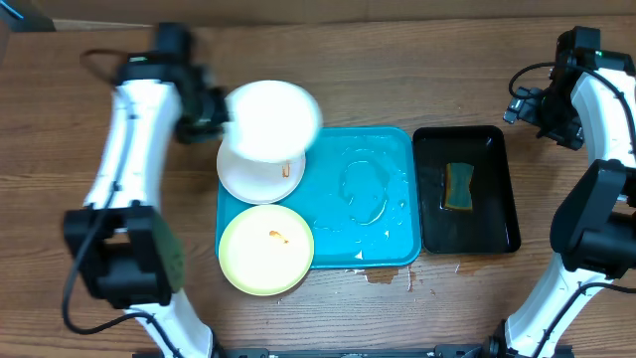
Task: Clean dirty plates on tray and stack at the side
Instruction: 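Carry the white plate left and set it on the table, then move the left gripper to the yellow plate rim and grasp it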
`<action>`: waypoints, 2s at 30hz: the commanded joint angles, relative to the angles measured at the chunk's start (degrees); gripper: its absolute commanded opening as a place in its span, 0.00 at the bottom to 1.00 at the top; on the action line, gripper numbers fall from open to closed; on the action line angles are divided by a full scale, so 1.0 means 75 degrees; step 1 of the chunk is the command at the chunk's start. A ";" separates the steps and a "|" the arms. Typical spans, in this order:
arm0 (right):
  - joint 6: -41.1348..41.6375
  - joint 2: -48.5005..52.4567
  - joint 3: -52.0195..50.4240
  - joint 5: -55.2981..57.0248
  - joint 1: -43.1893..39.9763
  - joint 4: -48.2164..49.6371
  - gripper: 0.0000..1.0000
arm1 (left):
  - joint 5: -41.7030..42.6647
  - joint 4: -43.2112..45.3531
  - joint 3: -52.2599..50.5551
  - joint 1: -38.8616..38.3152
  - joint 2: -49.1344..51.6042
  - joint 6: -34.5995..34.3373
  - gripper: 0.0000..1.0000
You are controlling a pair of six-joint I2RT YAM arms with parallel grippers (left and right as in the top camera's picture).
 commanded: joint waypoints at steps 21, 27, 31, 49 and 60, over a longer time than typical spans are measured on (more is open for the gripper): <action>0.0000 -0.0236 0.0149 0.0055 0.0017 0.0026 1.00 | -0.1906 0.1215 -0.0956 0.3267 0.0087 -0.0603 0.04; 0.0000 -0.0236 0.0149 0.0058 0.0017 0.0026 1.00 | -0.1682 0.2066 -0.1830 0.3235 0.0087 -0.0597 0.04; 0.0000 -0.0236 0.0149 0.0058 0.0017 0.0026 1.00 | -0.1591 0.2320 -0.2142 0.3153 0.0087 -0.0597 0.07; 0.0000 -0.0236 0.0149 0.0058 0.0017 0.0026 1.00 | 0.0787 -0.0187 -0.2302 0.2591 -0.0085 0.0300 0.87; 0.0000 -0.0236 0.0149 0.0058 0.0017 0.0026 1.00 | 0.0758 -0.0737 -0.3442 0.1562 -0.2361 0.0321 0.83</action>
